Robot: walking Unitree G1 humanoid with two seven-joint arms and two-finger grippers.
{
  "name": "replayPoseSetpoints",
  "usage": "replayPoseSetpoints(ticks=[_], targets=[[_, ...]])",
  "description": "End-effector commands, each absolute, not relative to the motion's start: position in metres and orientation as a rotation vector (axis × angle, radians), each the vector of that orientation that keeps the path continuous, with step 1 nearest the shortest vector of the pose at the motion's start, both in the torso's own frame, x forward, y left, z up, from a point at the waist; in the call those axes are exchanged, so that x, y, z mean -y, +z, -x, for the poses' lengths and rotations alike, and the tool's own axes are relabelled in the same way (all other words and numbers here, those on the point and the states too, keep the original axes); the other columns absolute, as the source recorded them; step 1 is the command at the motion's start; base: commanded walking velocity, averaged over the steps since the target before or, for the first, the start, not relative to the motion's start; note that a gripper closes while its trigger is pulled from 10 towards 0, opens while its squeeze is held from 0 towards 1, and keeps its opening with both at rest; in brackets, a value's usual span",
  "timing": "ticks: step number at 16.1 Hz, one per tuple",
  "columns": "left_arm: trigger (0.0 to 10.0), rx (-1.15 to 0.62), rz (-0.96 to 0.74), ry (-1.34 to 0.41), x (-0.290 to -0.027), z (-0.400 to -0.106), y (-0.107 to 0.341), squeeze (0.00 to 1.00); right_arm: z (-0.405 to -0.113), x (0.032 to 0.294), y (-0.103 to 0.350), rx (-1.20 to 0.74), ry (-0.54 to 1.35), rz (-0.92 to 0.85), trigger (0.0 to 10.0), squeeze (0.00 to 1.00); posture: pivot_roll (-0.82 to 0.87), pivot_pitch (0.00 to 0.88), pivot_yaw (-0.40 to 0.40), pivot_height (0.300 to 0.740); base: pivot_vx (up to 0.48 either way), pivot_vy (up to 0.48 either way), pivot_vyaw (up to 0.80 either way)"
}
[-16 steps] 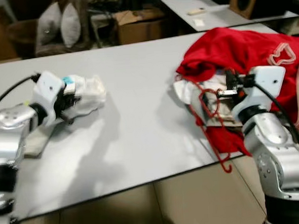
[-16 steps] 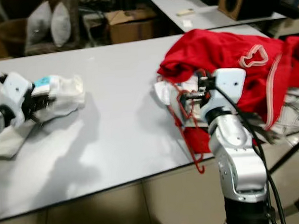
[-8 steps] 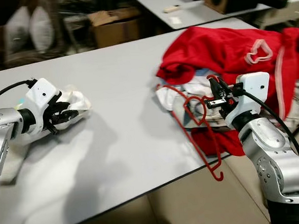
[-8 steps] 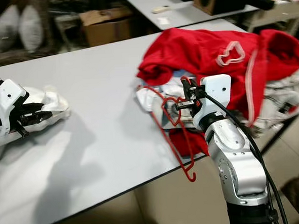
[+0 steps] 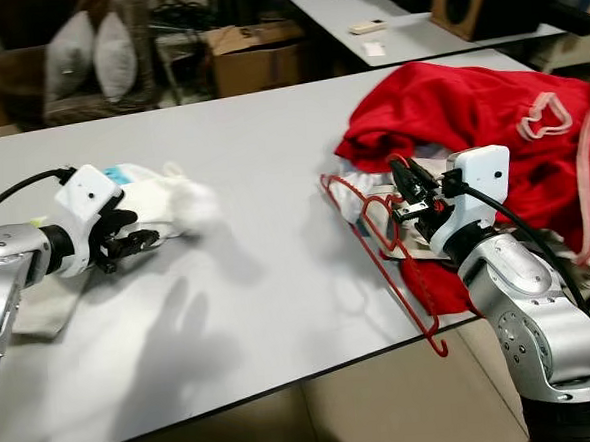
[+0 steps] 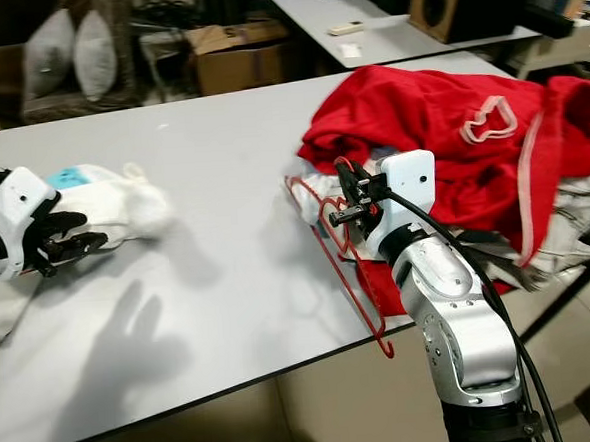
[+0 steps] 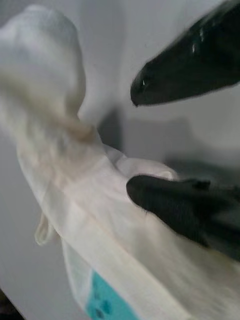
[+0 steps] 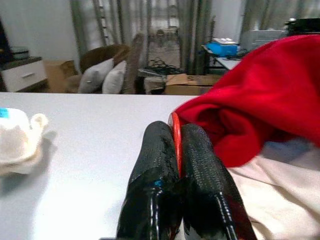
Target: Hang hanger
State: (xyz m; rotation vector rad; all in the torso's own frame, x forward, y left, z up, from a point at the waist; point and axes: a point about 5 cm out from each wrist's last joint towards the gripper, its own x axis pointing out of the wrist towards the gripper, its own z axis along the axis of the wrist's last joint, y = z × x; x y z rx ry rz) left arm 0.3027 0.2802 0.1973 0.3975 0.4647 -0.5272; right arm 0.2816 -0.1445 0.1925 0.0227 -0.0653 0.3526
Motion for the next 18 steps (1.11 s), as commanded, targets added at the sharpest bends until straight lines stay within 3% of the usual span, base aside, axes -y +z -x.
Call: replayPoseSetpoints(ticks=[1, 5, 6, 7, 8, 9, 11, 12, 13, 14, 15, 18], targets=[[10.0, -0.416, -0.364, -0.531, -0.282, -0.302, 0.211, 1.0, -0.279, 0.144, 0.196, 0.078, 0.373, -0.016, 10.0, 0.0, 0.07, 0.0, 0.024, 0.74, 0.0, 0.0, 0.0], [10.0, -0.435, -0.385, -0.708, -0.3, -0.277, 0.226, 1.0, -0.275, 0.139, 0.195, 0.076, 0.43, -0.013, 10.0, 0.0, 0.07, 0.0, 0.016, 0.74, 0.0, 0.0, 0.0], [10.0, -0.437, -0.351, -0.703, -0.315, -0.268, 0.235, 1.0, -0.274, 0.137, 0.195, 0.076, 0.456, -0.009, 10.0, 0.0, 0.07, 0.0, 0.015, 0.74, 0.0, 0.0, 0.0], [10.0, -0.39, -0.335, -0.683, -0.321, -0.268, 0.243, 1.0, -0.274, 0.136, 0.196, 0.079, 0.465, -0.007, 10.0, 0.0, 0.07, 0.0, 0.015, 0.74, 0.0, 0.0, 0.0], [10.0, -0.179, -0.28, -0.596, -0.326, -0.277, 0.27, 1.0, -0.274, 0.134, 0.198, 0.102, 0.486, -0.015, 10.0, 0.0, 0.07, 0.0, 0.007, 0.74, 0.0, 0.0, 0.0], [10.0, -0.096, -0.257, -0.573, -0.325, -0.28, 0.28, 1.0, -0.273, 0.134, 0.2, 0.116, 0.497, -0.019, 10.0, 0.0, 0.08, 0.0, 0.004, 0.74, 0.0, 0.0, 0.0], [10.0, 0.061, -0.192, -0.686, -0.296, -0.29, 0.3, 1.0, -0.273, 0.129, 0.209, 0.153, 0.614, -0.032, 10.0, 0.0, 0.07, 0.0, 0.0, 0.74, 0.0, 0.0, 0.0], [10.0, 0.078, -0.188, -0.768, -0.279, -0.293, 0.302, 1.0, -0.272, 0.126, 0.215, 0.171, 0.688, -0.033, 10.0, 0.0, 0.07, 0.0, 0.001, 0.74, 0.0, 0.0, 0.0], [10.0, 0.068, -0.224, -0.927, -0.242, -0.303, 0.297, 1.0, -0.269, 0.123, 0.227, 0.207, 0.855, -0.009, 10.0, 0.0, 0.06, 0.0, 0.01, 0.74, 0.0, 0.0, 0.0], [10.0, 0.063, -0.234, -0.956, -0.235, -0.305, 0.295, 1.0, -0.269, 0.123, 0.229, 0.213, 0.887, -0.001, 10.0, 0.0, 0.06, 0.0, 0.01, 0.74, 0.0, 0.0, 0.0], [10.0, 0.047, -0.323, -1.067, -0.205, -0.325, 0.29, 1.0, -0.265, 0.131, 0.244, 0.229, 1.078, 0.118, 10.0, 0.0, 0.05, 0.0, 0.022, 0.74, 0.0, 0.0, 0.0], [10.0, 0.045, -0.396, -1.116, -0.189, -0.336, 0.29, 1.0, -0.262, 0.136, 0.25, 0.216, 1.181, 0.195, 10.0, 0.0, 0.05, 0.0, 0.026, 0.74, 0.0, 0.0, 0.0]])
